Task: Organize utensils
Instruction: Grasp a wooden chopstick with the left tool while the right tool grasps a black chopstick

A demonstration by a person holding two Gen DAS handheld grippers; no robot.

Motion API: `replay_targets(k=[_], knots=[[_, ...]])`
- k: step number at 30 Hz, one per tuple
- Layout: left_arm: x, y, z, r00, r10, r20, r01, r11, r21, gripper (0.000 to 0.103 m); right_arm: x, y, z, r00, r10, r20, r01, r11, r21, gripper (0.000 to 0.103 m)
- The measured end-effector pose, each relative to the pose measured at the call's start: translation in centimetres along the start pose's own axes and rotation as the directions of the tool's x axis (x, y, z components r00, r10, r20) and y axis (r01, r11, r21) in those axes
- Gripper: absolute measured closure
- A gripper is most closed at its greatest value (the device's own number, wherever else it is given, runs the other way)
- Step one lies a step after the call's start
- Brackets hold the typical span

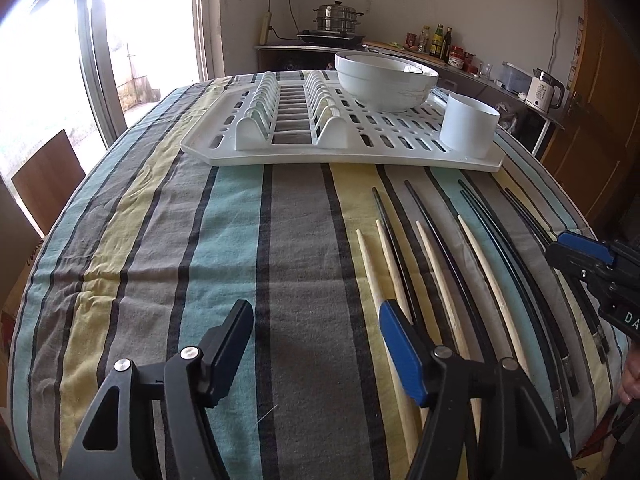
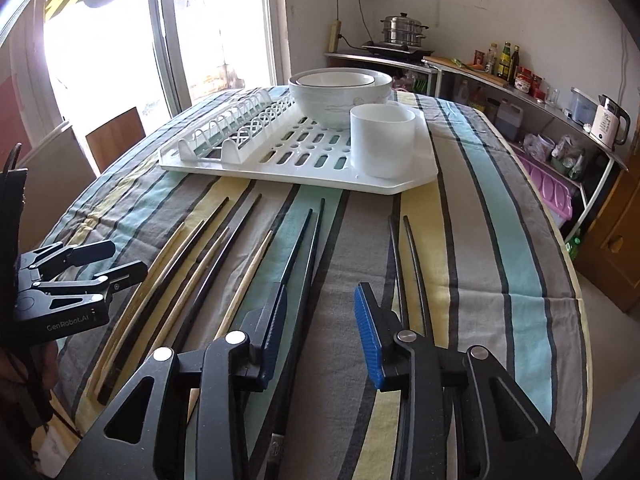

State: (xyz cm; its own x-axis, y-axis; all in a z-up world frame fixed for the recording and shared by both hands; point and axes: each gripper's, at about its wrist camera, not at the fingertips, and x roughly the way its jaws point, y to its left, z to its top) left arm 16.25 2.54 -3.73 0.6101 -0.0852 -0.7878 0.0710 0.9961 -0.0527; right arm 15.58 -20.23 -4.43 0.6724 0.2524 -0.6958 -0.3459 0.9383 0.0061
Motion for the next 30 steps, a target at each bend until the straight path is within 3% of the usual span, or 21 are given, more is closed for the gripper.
replay_targets(k=[10, 16, 24, 30], knots=[[0.6, -0.3, 1.2, 0.999, -0.046, -0.025, 0.047, 0.999, 0.011, 0.042, 2.7, 0.2, 1.8, 0.997, 0.013, -0.074, -0.014, 1.000, -0.022, 0.078], [1.0, -1.0, 1.4, 0.999, -0.027, -0.032, 0.028, 0.999, 0.040, 0.053, 4.1, 0.3, 2.2, 0.994, 0.022, -0.111, -0.025, 0.999, -0.025, 0.084], [1.3, -1.7, 1.4, 1.000, 0.009, -0.013, -0.007, 0.996, 0.085, 0.059, 5.1, 0.3, 2.5, 0.991, 0.006, -0.136, -0.011, 0.999, -0.033, 0.087], [1.4, -2.8, 1.7, 1.000, -0.001, -0.017, 0.003, 0.992, 0.124, 0.082, 5.6, 0.6, 3.1, 0.987, -0.007, -0.159, -0.001, 0.999, -0.051, 0.087]])
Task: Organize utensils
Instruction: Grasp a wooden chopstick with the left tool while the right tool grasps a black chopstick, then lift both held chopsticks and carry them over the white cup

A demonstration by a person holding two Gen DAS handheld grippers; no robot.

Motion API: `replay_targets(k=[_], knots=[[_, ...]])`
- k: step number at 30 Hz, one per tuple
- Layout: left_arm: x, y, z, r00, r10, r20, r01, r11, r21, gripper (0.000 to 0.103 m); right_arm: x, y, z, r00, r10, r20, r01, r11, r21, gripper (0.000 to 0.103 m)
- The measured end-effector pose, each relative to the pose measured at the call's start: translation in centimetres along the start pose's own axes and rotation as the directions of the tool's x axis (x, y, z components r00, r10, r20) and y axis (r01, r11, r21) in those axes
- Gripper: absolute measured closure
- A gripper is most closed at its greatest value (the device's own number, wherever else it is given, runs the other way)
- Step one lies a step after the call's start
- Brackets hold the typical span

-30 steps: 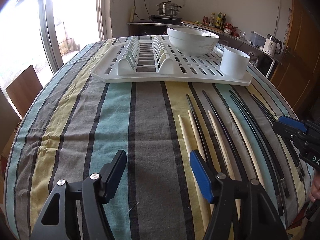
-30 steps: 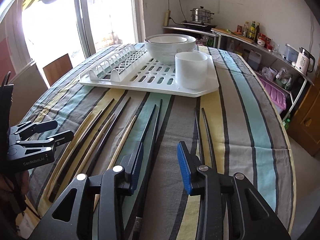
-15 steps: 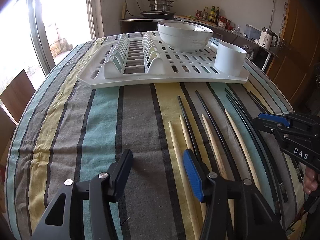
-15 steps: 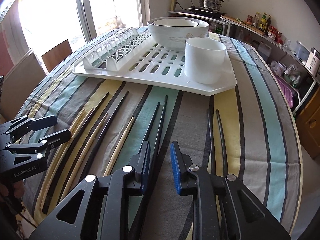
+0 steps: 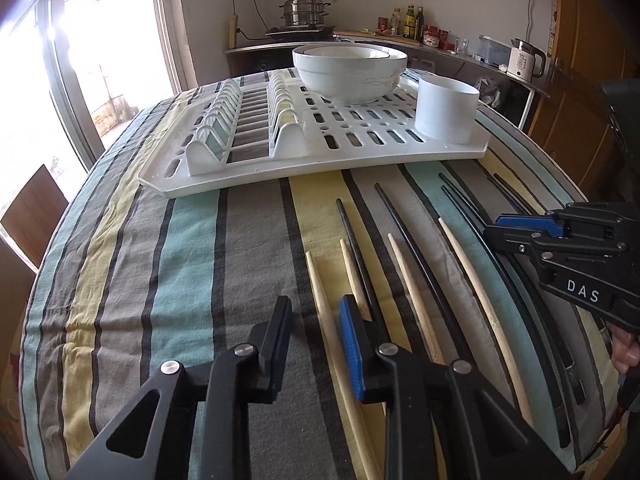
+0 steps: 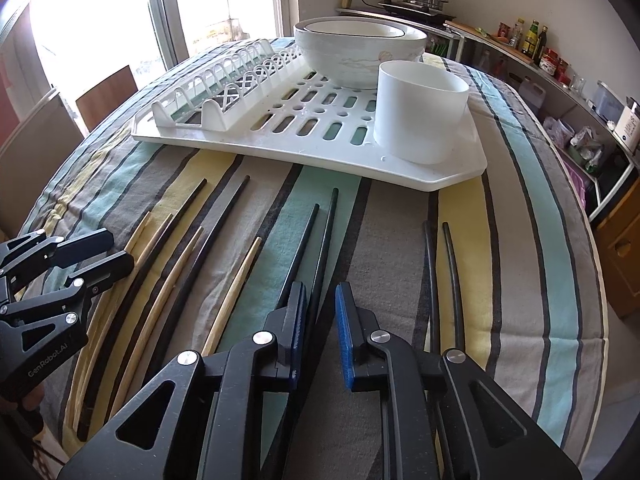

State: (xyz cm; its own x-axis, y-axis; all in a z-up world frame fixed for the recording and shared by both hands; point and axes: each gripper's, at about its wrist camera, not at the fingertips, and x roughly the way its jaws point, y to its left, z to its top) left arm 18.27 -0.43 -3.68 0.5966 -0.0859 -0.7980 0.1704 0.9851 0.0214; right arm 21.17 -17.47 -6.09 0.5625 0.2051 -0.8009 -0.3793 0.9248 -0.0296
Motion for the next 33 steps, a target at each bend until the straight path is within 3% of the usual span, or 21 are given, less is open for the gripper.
replay_targets(k=[6, 9, 11, 15, 24, 33], knots=[[0.2, -0.4, 0.4, 1.000, -0.005, -0.007, 0.005, 1.000, 0.015, 0.095, 0.4, -0.2, 0.9, 0.998, 0.030, -0.047, -0.032, 0.999, -0.027, 0.087], [0.3, -0.2, 0.5, 1.000, -0.014, -0.008, 0.014, 1.000, 0.015, 0.096, 0.7, -0.4, 1.3, 0.998, 0.041, -0.052, -0.042, 0.999, -0.030, 0.087], [0.3, -0.1, 0.6, 1.000, -0.022, -0.008, 0.022, 1.000, 0.014, 0.097, 0.8, -0.3, 1.4, 0.998, 0.044, -0.048, -0.045, 0.998, -0.034, 0.096], [0.2, 0.3, 0.6, 0.999, -0.053, -0.008, 0.053, 0.999, 0.001, 0.097, 0.4, -0.7, 1.1, 0.997, 0.065, -0.032, -0.065, 0.998, -0.008, 0.097], [-3.4, 0.9, 1.2, 0.993, -0.087, 0.083, 0.088, 0.996, -0.005, 0.097, -4.2, -1.4, 0.5, 0.988, 0.113, 0.102, -0.115, 0.993, 0.022, 0.098], [-8.9, 2.2, 2.9, 0.976, -0.096, 0.197, 0.102, 0.995, -0.018, 0.097, -10.1, -2.1, 1.0, 0.957, 0.114, 0.266, -0.130, 0.991, 0.042, 0.098]])
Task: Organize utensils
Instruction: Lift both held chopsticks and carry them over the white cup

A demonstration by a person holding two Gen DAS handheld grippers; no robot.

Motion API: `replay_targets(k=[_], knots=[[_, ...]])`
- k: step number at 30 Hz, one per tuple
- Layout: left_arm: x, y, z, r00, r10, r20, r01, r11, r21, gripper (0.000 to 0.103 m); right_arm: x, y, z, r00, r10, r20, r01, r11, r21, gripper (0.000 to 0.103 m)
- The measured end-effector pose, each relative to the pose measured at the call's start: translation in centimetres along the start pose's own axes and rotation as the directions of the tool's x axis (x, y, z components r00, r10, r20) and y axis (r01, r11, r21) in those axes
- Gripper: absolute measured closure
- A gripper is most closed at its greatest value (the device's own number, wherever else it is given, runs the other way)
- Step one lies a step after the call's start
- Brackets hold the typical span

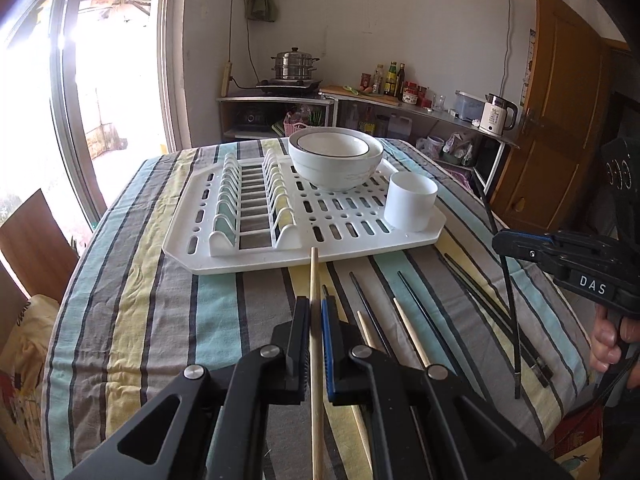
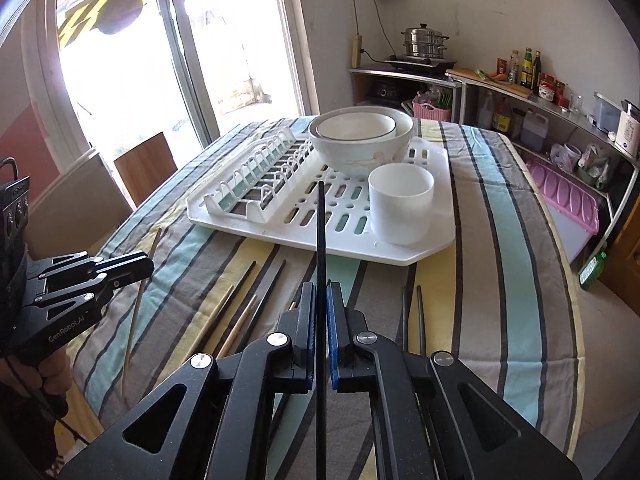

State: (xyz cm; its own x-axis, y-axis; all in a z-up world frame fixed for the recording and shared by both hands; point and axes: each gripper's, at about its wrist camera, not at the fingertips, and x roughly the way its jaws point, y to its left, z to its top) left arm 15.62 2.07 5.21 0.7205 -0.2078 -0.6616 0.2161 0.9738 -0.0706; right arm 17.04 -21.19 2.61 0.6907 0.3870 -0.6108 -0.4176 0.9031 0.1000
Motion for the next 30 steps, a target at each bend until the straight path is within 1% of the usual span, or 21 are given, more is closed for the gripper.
replay_targets(k=[6, 11, 20, 23, 30], knots=[[-3.4, 0.0, 1.3, 0.997, -0.004, 0.076, 0.004, 1.000, 0.002, 0.097, -3.6, -0.2, 0.6, 0.995, -0.004, 0.099, 0.003, 1.000, 0.012, 0.098], [-4.9, -0.4, 1.8, 0.995, -0.011, 0.099, 0.010, 1.000, 0.012, 0.097, -5.2, -0.2, 0.5, 0.989, -0.009, 0.145, 0.007, 1.000, 0.013, 0.098], [-5.5, -0.6, 3.4, 0.992, -0.019, 0.128, 0.017, 1.000, 0.017, 0.097, -6.7, -1.2, 1.0, 0.982, -0.014, 0.191, 0.008, 1.000, 0.029, 0.098], [-5.5, -0.7, 4.7, 0.989, -0.029, 0.144, 0.027, 1.000, 0.016, 0.097, -6.9, -1.4, 1.6, 0.979, -0.017, 0.205, 0.012, 1.000, 0.028, 0.098], [-3.9, -1.7, 8.8, 0.981, -0.089, 0.172, 0.086, 0.996, 0.025, 0.097, -7.2, -2.4, 3.9, 0.970, -0.029, 0.241, 0.022, 0.999, 0.031, 0.098]])
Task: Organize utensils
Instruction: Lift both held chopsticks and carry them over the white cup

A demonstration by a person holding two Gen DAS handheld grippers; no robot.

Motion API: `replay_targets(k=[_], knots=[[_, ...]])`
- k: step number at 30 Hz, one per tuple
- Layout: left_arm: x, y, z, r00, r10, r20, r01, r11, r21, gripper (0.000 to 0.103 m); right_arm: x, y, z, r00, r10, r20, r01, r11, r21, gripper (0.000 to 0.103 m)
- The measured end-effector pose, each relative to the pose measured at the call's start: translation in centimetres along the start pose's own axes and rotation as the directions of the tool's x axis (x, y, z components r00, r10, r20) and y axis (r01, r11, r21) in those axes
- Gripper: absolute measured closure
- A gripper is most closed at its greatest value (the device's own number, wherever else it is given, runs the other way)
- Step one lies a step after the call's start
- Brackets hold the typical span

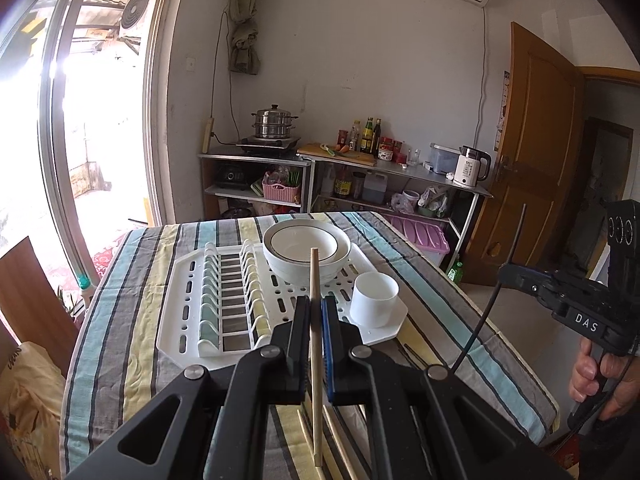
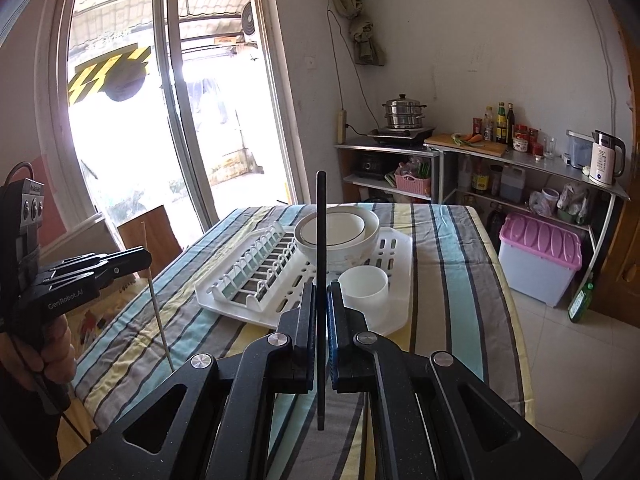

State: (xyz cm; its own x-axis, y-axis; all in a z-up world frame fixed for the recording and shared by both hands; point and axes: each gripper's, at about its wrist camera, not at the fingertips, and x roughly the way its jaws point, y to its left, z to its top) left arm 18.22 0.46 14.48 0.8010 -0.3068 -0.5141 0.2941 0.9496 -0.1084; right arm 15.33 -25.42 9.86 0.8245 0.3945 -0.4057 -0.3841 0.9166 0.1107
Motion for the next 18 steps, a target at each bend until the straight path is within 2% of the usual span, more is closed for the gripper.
replay_targets(k=[10, 18], knots=[[5.7, -2.2, 5.9, 0.995, -0.094, 0.024, 0.094, 0.996, -0.007, 0.097, 1.8, -2.5, 4.0, 0.999, -0.023, 0.043, 0.022, 0.999, 0.026, 0.098], [11.1, -3.1, 9.7, 0.991, -0.126, 0.043, 0.127, 0.992, -0.019, 0.097, 4.0, -4.7, 6.7, 0.997, -0.027, 0.072, 0.023, 0.998, 0.058, 0.098]])
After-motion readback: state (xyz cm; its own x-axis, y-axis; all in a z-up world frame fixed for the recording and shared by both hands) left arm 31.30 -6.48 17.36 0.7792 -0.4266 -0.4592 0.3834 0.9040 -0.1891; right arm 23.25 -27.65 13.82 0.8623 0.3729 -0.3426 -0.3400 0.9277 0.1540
